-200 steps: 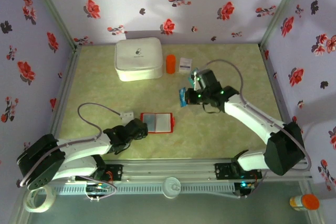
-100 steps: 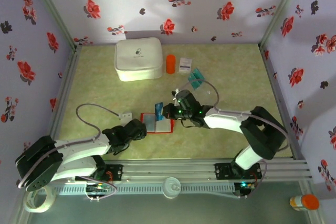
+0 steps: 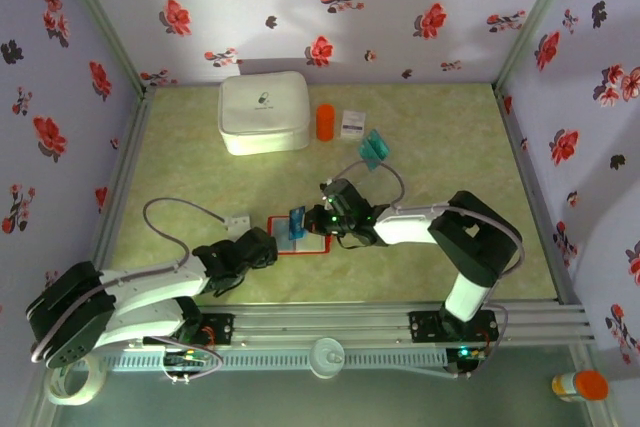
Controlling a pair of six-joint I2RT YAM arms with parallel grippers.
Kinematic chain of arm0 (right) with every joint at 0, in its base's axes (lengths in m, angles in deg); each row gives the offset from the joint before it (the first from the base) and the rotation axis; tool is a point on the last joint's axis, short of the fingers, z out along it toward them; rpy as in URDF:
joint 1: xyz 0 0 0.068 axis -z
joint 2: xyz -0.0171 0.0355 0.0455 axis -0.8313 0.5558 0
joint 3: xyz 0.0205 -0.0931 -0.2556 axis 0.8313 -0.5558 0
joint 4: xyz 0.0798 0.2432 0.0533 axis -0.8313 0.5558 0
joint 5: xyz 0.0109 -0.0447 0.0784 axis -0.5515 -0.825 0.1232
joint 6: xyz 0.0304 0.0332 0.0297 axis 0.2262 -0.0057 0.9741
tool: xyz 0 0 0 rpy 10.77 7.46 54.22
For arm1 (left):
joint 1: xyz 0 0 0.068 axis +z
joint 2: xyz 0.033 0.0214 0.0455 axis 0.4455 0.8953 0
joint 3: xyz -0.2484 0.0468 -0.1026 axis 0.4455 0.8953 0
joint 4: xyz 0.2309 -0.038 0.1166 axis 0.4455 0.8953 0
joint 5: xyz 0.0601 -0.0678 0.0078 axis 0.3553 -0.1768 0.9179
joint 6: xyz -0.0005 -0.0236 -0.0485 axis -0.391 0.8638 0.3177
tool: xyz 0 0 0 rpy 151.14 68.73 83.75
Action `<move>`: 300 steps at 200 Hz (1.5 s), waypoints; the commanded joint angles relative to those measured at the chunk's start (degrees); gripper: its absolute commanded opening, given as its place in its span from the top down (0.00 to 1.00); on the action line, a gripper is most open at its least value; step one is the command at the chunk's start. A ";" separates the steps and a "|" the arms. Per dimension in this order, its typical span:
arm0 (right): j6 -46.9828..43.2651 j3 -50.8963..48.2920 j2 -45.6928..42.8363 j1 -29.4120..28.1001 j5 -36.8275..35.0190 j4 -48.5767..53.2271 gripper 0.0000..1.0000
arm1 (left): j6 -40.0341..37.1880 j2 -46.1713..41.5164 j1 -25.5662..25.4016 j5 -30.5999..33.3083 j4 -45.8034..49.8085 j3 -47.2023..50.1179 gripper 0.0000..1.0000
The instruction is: Put the credit cards into the card holder
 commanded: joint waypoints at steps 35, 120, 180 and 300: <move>0.75 0.56 1.27 -0.35 0.23 0.49 1.00 | -1.79 -1.80 0.97 0.78 5.66 -5.43 0.04; 1.65 -0.20 1.37 -0.45 0.03 0.20 1.00 | -5.86 8.16 1.85 -0.81 5.14 -9.87 0.02; 2.31 -0.06 1.61 -0.48 0.37 -0.44 1.00 | -5.64 11.49 2.03 -0.65 6.03 -9.46 0.02; 2.04 -2.18 -8.14 0.90 -2.34 -1.68 1.00 | -2.33 11.18 1.93 -0.80 5.81 -6.71 0.02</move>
